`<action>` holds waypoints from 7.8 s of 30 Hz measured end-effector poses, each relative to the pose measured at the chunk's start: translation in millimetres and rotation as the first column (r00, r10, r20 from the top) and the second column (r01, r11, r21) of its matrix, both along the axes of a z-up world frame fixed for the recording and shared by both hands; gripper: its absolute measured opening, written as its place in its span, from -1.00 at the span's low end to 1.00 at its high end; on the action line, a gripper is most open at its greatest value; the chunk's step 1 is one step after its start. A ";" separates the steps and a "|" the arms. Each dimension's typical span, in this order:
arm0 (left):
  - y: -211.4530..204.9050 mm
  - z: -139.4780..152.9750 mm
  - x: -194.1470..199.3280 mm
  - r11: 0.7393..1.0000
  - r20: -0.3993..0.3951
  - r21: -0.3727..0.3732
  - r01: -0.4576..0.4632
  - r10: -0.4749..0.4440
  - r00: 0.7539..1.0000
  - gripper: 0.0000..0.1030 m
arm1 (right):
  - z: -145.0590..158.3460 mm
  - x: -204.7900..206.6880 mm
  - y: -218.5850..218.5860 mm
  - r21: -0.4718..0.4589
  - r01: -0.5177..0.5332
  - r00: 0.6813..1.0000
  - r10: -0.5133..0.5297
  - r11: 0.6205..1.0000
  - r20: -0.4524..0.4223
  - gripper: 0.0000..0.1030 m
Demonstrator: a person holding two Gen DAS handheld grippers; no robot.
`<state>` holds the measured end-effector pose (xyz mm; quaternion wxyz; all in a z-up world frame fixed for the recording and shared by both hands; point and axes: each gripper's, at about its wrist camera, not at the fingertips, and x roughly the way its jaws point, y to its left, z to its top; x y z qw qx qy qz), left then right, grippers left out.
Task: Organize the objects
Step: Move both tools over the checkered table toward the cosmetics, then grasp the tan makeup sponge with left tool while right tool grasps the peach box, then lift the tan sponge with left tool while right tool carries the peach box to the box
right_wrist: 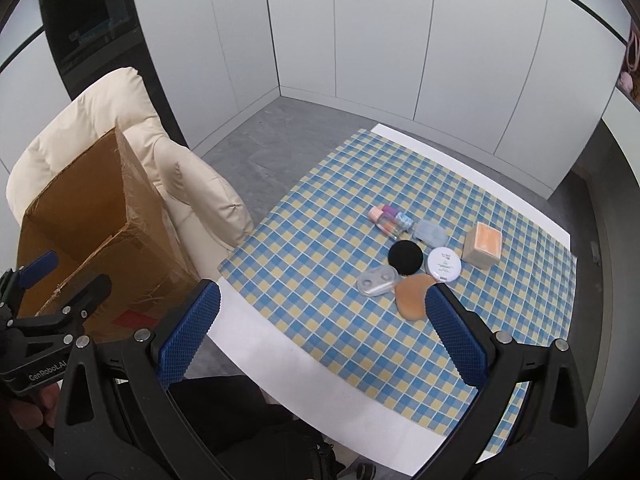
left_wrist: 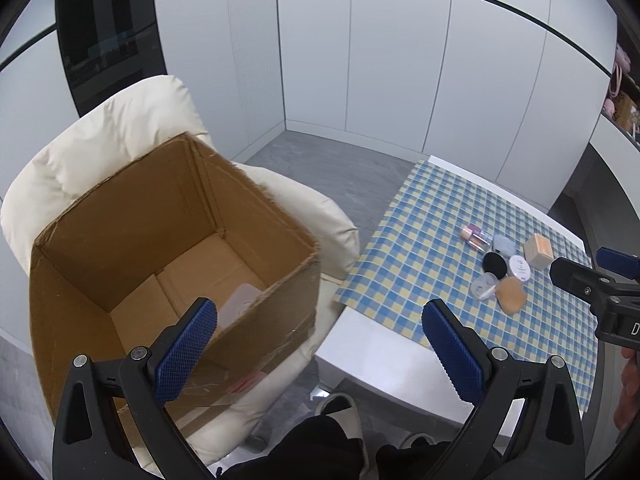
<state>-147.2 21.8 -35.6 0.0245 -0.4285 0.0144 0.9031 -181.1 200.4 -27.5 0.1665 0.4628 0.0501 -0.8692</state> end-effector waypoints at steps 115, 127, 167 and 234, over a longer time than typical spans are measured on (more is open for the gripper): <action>257.2 -65.3 -3.2 0.891 0.156 -0.003 0.453 -0.447 0.881 0.97 | -46.2 17.8 272.3 0.076 0.385 0.919 -0.390 0.920 0.059 1.00; 262.0 -118.7 -49.5 0.899 0.245 0.008 0.438 -0.426 0.871 0.85 | -102.8 -38.0 249.5 0.123 0.317 0.936 -0.331 0.940 0.120 1.00; 256.7 -162.8 -96.3 0.930 0.232 0.055 0.363 -0.365 0.902 -0.82 | -181.4 -183.0 185.1 0.060 0.296 0.939 -0.302 0.953 0.162 1.00; 264.2 -36.0 -1.1 0.856 0.099 0.105 0.507 -0.516 0.851 -0.92 | -62.3 6.4 233.1 0.053 0.353 0.928 -0.356 0.934 0.110 0.03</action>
